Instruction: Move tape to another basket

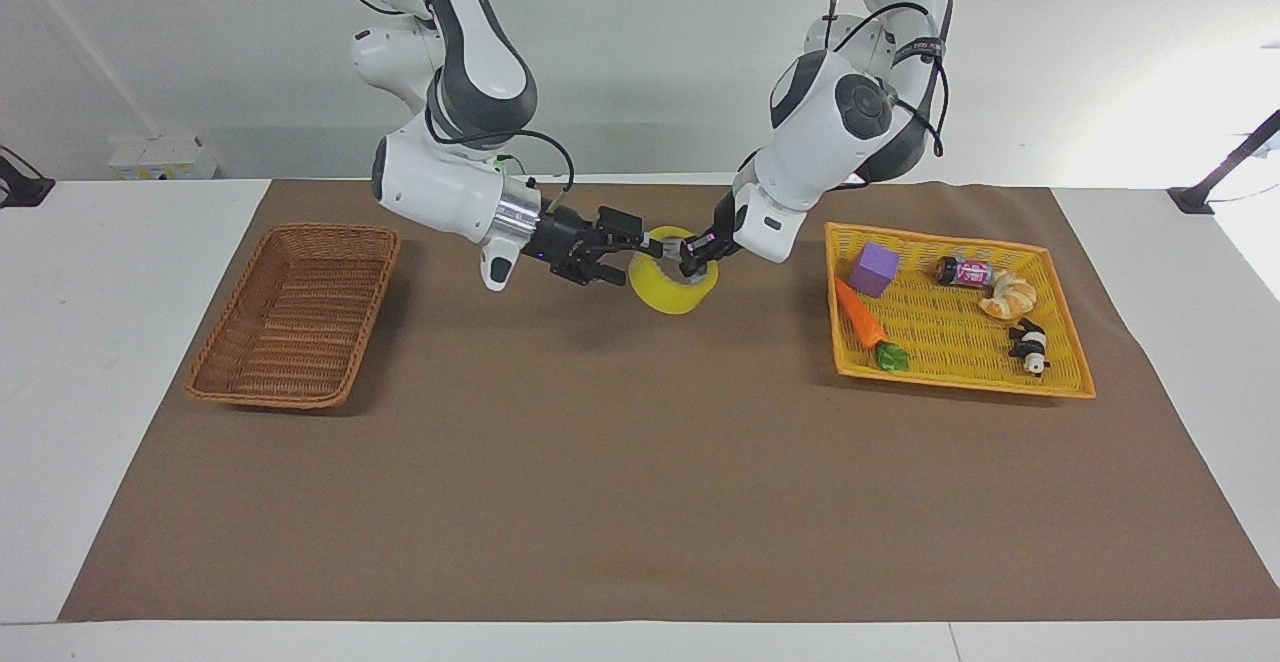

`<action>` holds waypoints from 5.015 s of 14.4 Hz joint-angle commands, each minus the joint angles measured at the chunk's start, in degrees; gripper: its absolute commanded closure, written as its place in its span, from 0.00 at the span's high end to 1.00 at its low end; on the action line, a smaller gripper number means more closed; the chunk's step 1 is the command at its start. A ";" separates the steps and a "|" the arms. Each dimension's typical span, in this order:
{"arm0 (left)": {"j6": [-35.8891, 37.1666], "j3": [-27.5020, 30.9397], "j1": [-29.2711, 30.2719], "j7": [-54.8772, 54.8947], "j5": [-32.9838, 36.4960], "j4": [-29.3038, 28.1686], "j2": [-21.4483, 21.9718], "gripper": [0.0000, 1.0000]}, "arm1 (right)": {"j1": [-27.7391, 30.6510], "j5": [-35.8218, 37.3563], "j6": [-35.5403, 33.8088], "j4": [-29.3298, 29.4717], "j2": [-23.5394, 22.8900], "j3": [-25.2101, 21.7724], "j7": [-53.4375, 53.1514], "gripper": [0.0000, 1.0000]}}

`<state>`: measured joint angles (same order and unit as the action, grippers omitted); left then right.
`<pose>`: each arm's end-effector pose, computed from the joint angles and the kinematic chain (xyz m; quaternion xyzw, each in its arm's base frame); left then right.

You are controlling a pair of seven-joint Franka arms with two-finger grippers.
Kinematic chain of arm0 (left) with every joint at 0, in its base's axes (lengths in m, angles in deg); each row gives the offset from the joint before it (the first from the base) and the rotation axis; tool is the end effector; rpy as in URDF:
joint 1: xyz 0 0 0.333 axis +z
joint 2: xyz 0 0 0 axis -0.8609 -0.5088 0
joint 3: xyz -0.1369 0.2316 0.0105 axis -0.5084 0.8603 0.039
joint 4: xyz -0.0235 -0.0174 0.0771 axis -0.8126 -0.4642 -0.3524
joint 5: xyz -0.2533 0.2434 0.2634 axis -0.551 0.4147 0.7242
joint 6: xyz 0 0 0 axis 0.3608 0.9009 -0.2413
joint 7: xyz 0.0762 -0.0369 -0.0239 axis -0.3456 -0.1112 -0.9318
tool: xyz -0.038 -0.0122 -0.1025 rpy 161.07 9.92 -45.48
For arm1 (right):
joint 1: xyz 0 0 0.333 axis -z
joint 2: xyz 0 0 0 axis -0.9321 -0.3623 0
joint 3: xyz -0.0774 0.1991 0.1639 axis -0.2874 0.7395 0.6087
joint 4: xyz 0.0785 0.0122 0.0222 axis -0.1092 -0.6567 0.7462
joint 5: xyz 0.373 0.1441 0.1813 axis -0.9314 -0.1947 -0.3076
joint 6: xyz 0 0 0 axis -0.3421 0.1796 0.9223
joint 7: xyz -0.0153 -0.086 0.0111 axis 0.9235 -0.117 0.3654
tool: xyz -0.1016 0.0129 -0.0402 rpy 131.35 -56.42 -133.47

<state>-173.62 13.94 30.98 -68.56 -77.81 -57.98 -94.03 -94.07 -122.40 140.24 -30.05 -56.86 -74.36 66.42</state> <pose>0.5062 -0.3883 0.4041 0.9538 0.2072 -0.1247 0.1785 0.5639 0.2649 0.3635 -0.8715 0.0616 0.0345 0.4852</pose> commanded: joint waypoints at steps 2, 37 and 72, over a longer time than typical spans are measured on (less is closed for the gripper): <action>-0.36 0.47 -0.83 -1.36 -0.92 1.35 -0.59 0.01 | -0.62 -1.37 0.87 -1.80 1.62 -0.27 0.83 0.99; 17.22 10.31 26.24 43.99 21.76 6.36 5.39 1.00 | 56.32 30.71 -39.03 8.48 -9.25 -0.62 37.03 0.07; 26.01 5.74 27.82 45.93 29.67 10.76 4.51 1.00 | 38.34 64.34 -25.31 16.20 2.32 -0.09 31.29 1.00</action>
<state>-146.41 19.97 58.34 -23.30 -49.00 -45.75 -90.84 -52.32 -63.52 115.50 -16.00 -56.67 -74.71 104.62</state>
